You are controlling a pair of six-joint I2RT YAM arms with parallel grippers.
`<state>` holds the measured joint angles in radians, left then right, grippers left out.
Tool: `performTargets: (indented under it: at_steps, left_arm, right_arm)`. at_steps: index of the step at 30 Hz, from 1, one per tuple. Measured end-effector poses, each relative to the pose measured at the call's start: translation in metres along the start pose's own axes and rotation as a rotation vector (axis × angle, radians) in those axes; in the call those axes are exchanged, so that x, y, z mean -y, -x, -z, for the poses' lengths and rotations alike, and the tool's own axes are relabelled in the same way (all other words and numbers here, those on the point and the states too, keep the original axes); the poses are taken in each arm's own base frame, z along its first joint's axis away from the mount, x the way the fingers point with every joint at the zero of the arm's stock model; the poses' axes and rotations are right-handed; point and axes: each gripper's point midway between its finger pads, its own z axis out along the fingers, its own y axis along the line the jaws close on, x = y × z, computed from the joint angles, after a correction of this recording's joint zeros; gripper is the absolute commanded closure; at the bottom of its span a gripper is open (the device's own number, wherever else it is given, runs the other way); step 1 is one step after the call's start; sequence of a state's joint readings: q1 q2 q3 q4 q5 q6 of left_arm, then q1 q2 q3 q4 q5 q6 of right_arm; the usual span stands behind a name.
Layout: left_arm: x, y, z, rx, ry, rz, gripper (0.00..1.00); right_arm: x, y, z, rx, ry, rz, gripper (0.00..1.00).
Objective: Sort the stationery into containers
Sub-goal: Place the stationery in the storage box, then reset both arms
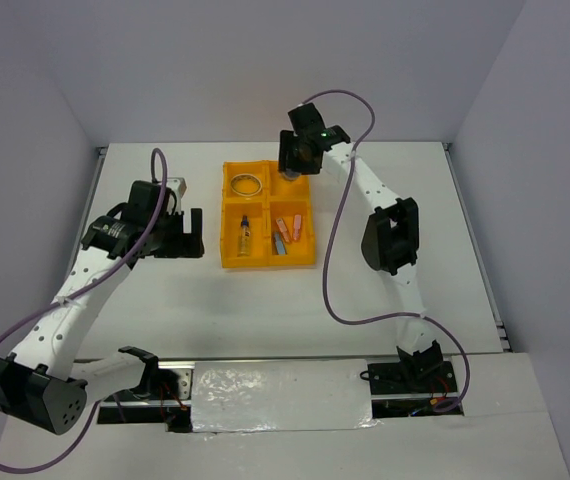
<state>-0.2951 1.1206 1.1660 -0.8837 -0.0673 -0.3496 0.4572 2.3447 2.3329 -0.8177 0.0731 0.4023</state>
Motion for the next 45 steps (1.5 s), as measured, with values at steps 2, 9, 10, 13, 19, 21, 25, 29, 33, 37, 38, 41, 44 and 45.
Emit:
performTargets:
  at_steps: [2, 9, 10, 13, 19, 21, 25, 29, 33, 37, 38, 41, 44, 45]
  left_arm:
    - [-0.001, -0.002, 0.0, -0.007, 0.005, -0.002, 0.01]
    - [-0.002, -0.002, 0.001, -0.002, 0.007, -0.003, 0.01]
    - [-0.002, -0.002, 0.001, -0.001, 0.007, -0.003, 0.01]
    - [-0.002, -0.003, 0.001, -0.003, 0.007, -0.003, 0.01]
    - [-0.006, -0.007, 0.002, -0.016, 0.027, 0.001, 0.01]
    - [-0.01, -0.008, 0.004, -0.023, 0.054, 0.019, 0.01]
    - [-0.019, 0.003, 0.013, 0.001, 0.122, 0.067, 0.01]
    - [-0.03, 0.027, 0.026, 0.063, 0.191, 0.138, 0.01]
    - [-0.042, 0.048, 0.042, 0.138, 0.254, 0.198, 0.01]
    - [-0.054, 0.06, 0.057, 0.189, 0.317, 0.22, 0.01]
    - [-0.056, 0.062, 0.06, 0.203, 0.328, 0.223, 0.01]
    - [-0.061, 0.064, 0.069, 0.247, 0.344, 0.231, 0.01]
    - [-0.065, 0.055, 0.076, 0.282, 0.346, 0.251, 0.01]
    - [-0.066, 0.051, 0.078, 0.286, 0.344, 0.256, 0.01]
  right_arm:
    - [-0.003, -0.004, -0.003, -0.007, 0.001, 0.009, 0.46]
    - [-0.001, -0.022, -0.017, -0.054, -0.015, 0.015, 0.01]
    - [0.0, -0.023, -0.018, -0.059, -0.016, 0.016, 0.0]
    - [-0.001, -0.022, -0.017, -0.057, -0.013, 0.02, 0.0]
    - [-0.006, -0.004, 0.005, -0.018, -0.003, 0.024, 0.0]
    - [-0.006, 0.008, 0.035, 0.024, 0.003, 0.027, 0.0]
    - [0.005, 0.023, 0.145, 0.138, 0.014, 0.039, 0.0]
    - [0.025, 0.034, 0.278, 0.364, 0.057, 0.034, 0.0]
    - [0.056, 0.01, 0.368, 0.517, 0.073, 0.004, 0.0]
    - [0.087, -0.04, 0.402, 0.52, 0.048, -0.026, 0.0]
    - [0.093, -0.051, 0.404, 0.503, 0.036, -0.031, 0.0]
    - [0.11, -0.076, 0.407, 0.456, -0.01, -0.029, 0.0]
    - [0.124, -0.091, 0.415, 0.438, -0.057, -0.03, 0.0]
    - [0.127, -0.094, 0.418, 0.438, -0.067, -0.03, 0.0]
